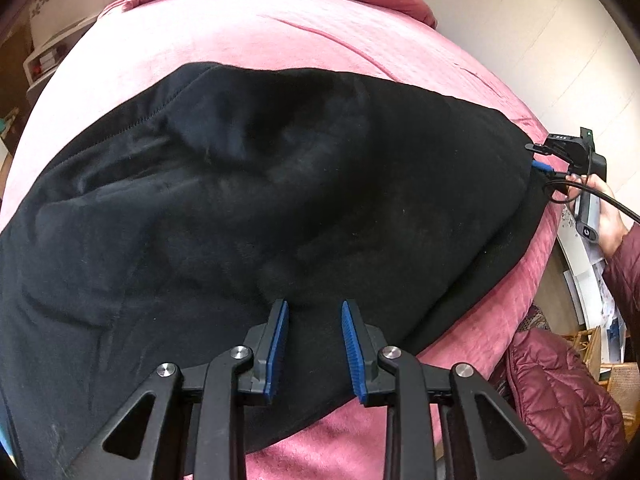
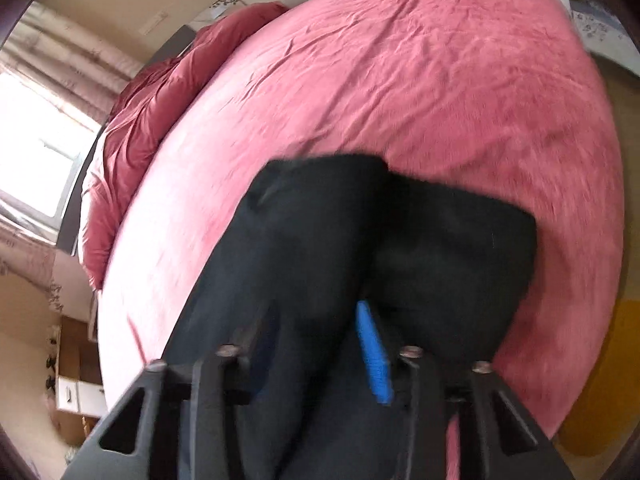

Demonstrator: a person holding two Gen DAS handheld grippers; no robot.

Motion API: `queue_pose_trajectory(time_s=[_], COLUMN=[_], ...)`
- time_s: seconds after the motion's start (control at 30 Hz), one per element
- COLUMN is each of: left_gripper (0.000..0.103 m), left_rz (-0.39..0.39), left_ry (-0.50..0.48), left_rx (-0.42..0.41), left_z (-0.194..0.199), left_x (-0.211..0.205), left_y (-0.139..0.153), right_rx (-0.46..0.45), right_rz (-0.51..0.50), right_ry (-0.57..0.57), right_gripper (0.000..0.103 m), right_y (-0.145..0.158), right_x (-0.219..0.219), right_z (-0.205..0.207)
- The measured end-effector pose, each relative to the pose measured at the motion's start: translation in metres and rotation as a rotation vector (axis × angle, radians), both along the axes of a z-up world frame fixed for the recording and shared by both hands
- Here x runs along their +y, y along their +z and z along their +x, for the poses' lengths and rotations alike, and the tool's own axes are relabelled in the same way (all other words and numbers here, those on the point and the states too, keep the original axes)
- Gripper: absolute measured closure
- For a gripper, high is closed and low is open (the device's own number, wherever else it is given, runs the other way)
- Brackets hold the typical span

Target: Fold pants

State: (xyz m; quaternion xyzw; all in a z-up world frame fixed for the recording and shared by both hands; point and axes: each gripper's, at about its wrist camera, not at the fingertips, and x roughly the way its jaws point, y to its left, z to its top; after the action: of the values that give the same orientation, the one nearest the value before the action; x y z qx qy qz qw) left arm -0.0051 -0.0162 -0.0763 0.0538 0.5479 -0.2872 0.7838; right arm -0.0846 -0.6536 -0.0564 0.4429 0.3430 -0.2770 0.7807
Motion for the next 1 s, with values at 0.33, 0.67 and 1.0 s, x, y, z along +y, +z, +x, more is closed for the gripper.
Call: queue_pose_trajectory(time_s=[0.33, 0.67, 1.0], left_gripper=[0.075, 0.075, 0.070], left_rz=[-0.048, -0.079, -0.055], left_ry=[0.000, 0.014, -0.105], left_rx=[0.010, -0.003, -0.064], left_z=[0.003, 0.007, -0.019], left_x=[0.019, 0.041, 0.024], left_y=[0.010, 0.027, 0.030], right_rx=[-0.072, 0.179, 0.104], right_rz=[-0.196, -0.029, -0.013], right_ry=[0.128, 0.039, 0.129], right_gripper=[0.096, 0.095, 0.072], right_y=[0.095, 0.008, 0.026], right_x=[0.029, -0.004, 0.045], right_z=[-0.008, -0.049, -0.078])
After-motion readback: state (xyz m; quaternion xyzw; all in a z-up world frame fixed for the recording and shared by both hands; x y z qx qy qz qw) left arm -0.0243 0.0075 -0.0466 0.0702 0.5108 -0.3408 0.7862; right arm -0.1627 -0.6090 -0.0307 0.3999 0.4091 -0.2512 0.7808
